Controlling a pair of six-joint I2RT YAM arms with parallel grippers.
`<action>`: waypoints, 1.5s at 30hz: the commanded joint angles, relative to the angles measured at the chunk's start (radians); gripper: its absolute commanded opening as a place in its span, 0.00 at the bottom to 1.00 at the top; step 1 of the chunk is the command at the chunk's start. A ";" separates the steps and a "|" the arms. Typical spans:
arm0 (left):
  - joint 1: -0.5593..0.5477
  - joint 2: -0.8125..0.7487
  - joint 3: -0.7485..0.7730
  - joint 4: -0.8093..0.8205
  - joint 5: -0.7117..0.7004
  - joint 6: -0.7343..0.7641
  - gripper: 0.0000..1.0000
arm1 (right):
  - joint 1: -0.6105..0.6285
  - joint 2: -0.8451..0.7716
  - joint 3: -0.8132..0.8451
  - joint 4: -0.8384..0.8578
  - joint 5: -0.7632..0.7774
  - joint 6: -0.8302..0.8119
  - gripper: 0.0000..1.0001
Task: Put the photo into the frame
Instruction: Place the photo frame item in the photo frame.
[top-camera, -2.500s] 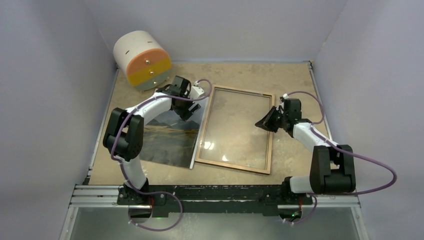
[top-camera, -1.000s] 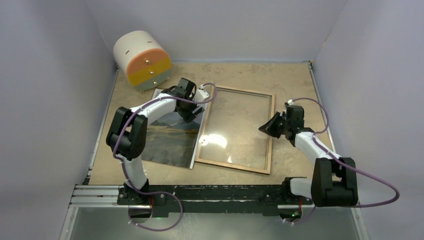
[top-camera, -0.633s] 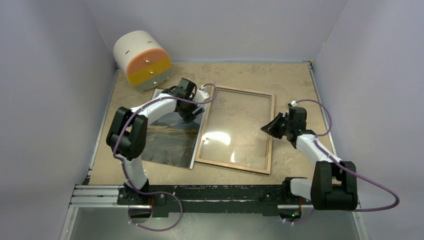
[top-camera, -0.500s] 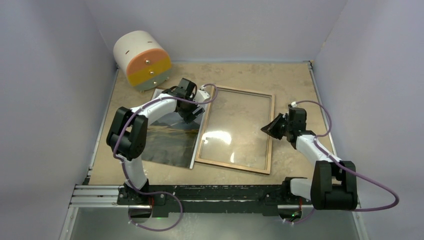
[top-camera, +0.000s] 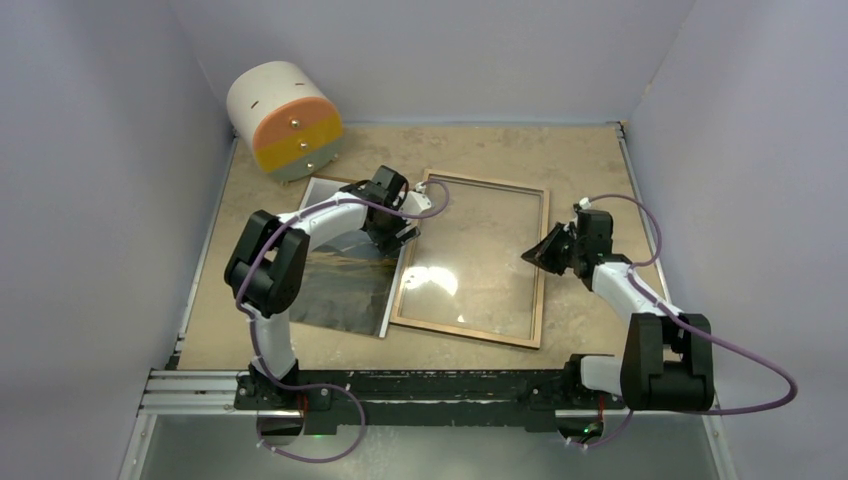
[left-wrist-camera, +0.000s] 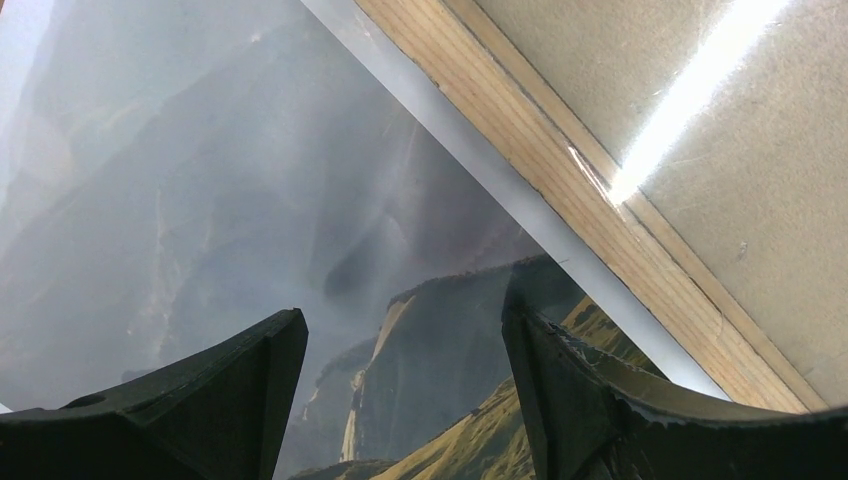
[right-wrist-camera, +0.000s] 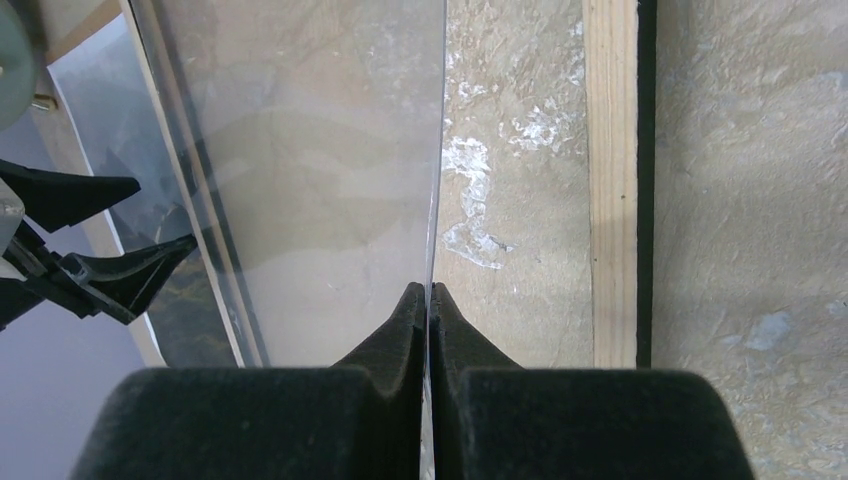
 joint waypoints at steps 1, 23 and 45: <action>-0.003 0.005 0.016 0.024 0.001 -0.002 0.76 | -0.005 0.002 0.043 -0.063 -0.022 -0.062 0.00; -0.011 0.011 0.020 0.027 -0.008 0.002 0.77 | -0.005 -0.036 0.047 -0.106 -0.026 -0.082 0.00; -0.044 0.019 0.001 0.033 0.008 -0.008 0.76 | -0.005 -0.056 0.047 0.004 -0.127 -0.071 0.00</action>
